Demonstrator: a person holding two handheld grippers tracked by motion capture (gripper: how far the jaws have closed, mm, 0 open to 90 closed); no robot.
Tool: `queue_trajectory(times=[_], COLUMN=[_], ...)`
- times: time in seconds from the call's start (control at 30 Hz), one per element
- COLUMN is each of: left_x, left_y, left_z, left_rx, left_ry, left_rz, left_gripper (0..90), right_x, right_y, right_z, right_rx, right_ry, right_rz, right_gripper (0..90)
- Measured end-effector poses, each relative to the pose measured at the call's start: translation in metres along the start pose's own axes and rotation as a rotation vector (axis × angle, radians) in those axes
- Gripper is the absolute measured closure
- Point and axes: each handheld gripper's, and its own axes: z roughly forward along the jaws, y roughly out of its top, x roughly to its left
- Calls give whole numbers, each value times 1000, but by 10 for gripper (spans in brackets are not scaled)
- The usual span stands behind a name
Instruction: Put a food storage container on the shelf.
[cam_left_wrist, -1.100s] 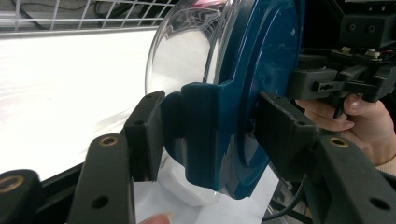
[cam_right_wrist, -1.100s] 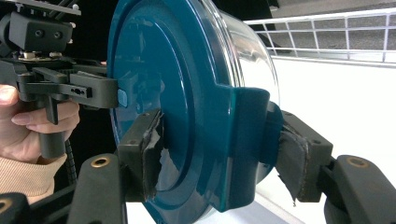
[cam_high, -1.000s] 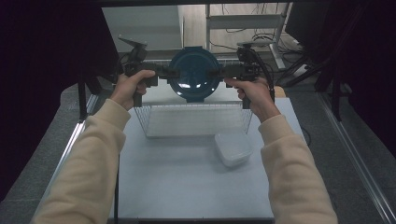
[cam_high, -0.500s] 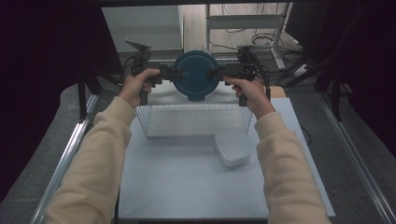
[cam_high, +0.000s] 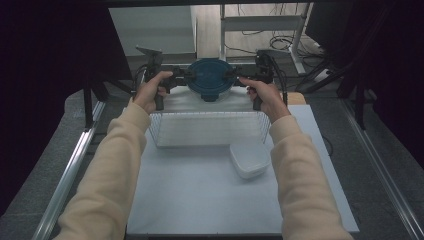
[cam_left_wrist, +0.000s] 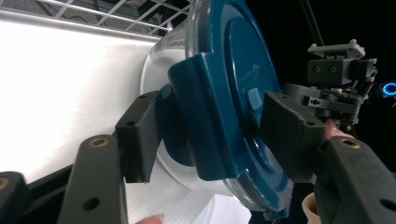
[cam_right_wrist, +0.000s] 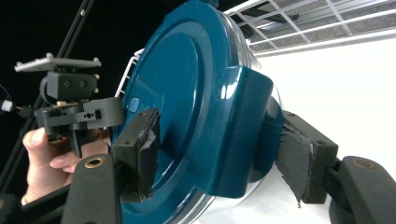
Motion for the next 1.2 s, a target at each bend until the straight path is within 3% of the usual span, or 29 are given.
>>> queue_trajectory(times=[0.03, 0.2, 0.23, 0.27, 0.37, 0.4, 0.43, 0.47, 0.53, 0.57, 0.6, 0.63, 0.77, 0.83, 0.9, 0.93, 0.97, 1.0, 1.07, 1.13, 1.2], left_x=[4, 4, 1, 1, -7, -10, -16, -16, -21, -24, -27, -32, -40, -42, -42, -42, -38, -38, -30, -28, -25], left_y=[-1, -2, -4, -4, -9, -12, -20, -20, -29, -34, -40, -52, -81, -96, -114, -114, -132, -132, -160, -169, -193], left_z=[1, 2, 2, 2, -2, -4, -10, -10, -17, -21, -24, -33, -49, -54, -57, -57, -59, -59, -62, -63, -67], left_rx=[-8, -22, -35, -35, -78, -95, -125, -125, -142, -144, -142, -140, -126, -112, -110, -110, -94, -94, -93, -95, -101], left_ry=[-15, -19, 25, 25, 104, 118, 138, 138, 188, 209, 229, 269, 306, 312, 303, 303, 298, 298, 285, 291, 316], left_rz=[-6, 22, 61, 61, 112, 137, 175, 175, 229, 259, 289, 344, 432, 455, 476, 476, 490, 490, 494, 500, 532], left_gripper=[375, 351, 324, 295, 248, 248, 227, 216, 212, 209, 209, 209, 217, 223, 229, 230, 230, 230, 234, 234, 234], right_x=[-3, -5, -2, -2, 9, 9, 15, 15, 21, 27, 27, 29, 29, 28, 25, 25, 21, 21, 13, 10, -1], right_y=[0, -1, -3, -3, -7, -7, -10, -10, -16, -24, -24, -34, -58, -72, -87, -87, -104, -104, -130, -139, -164], right_z=[2, 1, 1, 1, -6, -6, -13, -13, -21, -31, -31, -41, -61, -69, -76, -76, -83, -83, -92, -95, -102], right_rx=[-3, -2, -4, -4, -57, -57, -80, -80, -98, -113, -113, -108, -97, -89, -83, -83, -79, -79, -86, -89, -83], right_ry=[6, 10, -8, -8, -79, -79, -104, -104, -128, -153, -153, -147, -150, -173, -146, -146, -149, -149, -181, -194, -209], right_rz=[18, 5, -21, -21, -85, -85, -131, -131, -194, -255, -255, -301, -388, -437, -456, -456, -483, -483, -545, -559, -574], right_gripper=[340, 327, 286, 286, 142, 142, 119, 119, 105, 105, 105, 113, 142, 147, 151, 151, 154, 154, 166, 170, 171])
